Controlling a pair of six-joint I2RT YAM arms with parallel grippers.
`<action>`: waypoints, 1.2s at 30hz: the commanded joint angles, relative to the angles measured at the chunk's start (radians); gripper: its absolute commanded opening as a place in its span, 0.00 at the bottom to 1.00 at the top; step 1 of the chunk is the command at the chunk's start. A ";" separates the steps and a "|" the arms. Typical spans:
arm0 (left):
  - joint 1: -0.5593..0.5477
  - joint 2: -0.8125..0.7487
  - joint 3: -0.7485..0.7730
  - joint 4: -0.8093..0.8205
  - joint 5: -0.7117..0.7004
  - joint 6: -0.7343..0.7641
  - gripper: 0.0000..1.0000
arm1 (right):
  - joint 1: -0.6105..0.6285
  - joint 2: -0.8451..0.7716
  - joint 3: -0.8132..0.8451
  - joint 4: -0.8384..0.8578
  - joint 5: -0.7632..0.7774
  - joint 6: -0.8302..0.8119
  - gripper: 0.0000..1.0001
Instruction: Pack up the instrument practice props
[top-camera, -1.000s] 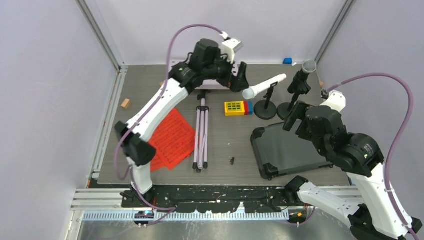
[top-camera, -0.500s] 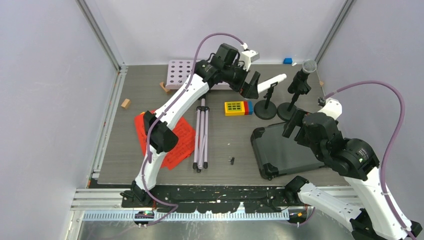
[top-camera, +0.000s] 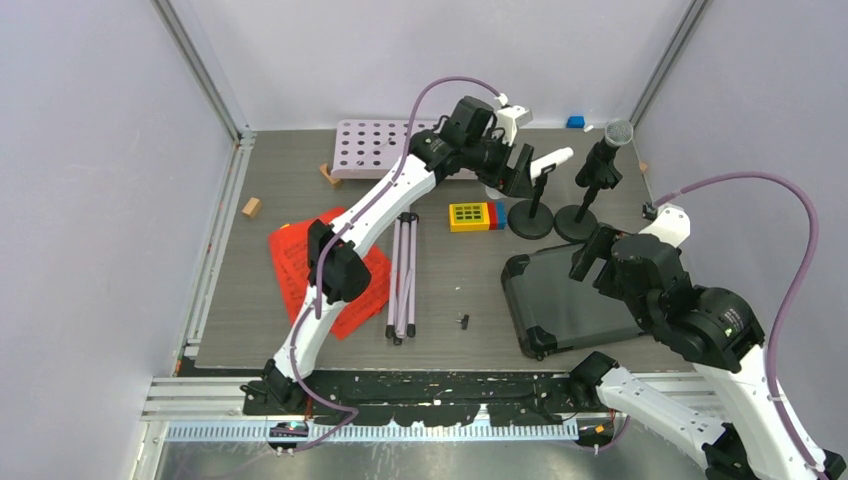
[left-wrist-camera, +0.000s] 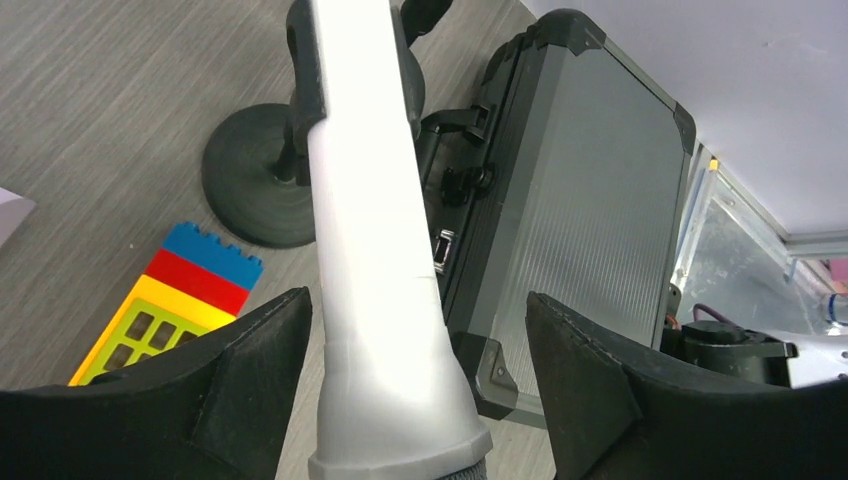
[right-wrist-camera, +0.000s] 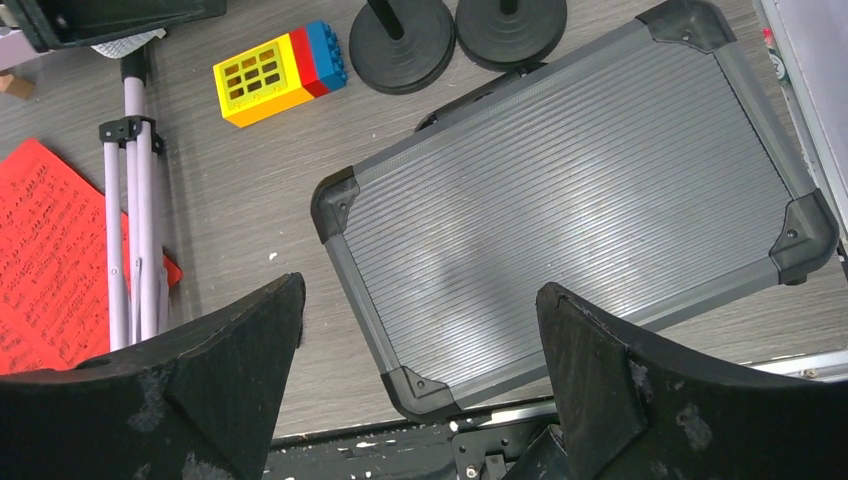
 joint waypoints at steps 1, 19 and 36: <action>0.006 0.039 0.077 0.048 0.018 -0.013 0.79 | -0.001 -0.019 -0.010 0.021 0.044 0.001 0.91; 0.010 -0.076 0.002 -0.002 -0.002 0.030 0.01 | -0.001 -0.005 -0.073 0.072 0.036 -0.019 0.90; 0.027 -0.417 -0.362 -0.068 -0.051 0.041 0.00 | -0.001 0.009 -0.281 0.483 -0.073 -0.163 0.90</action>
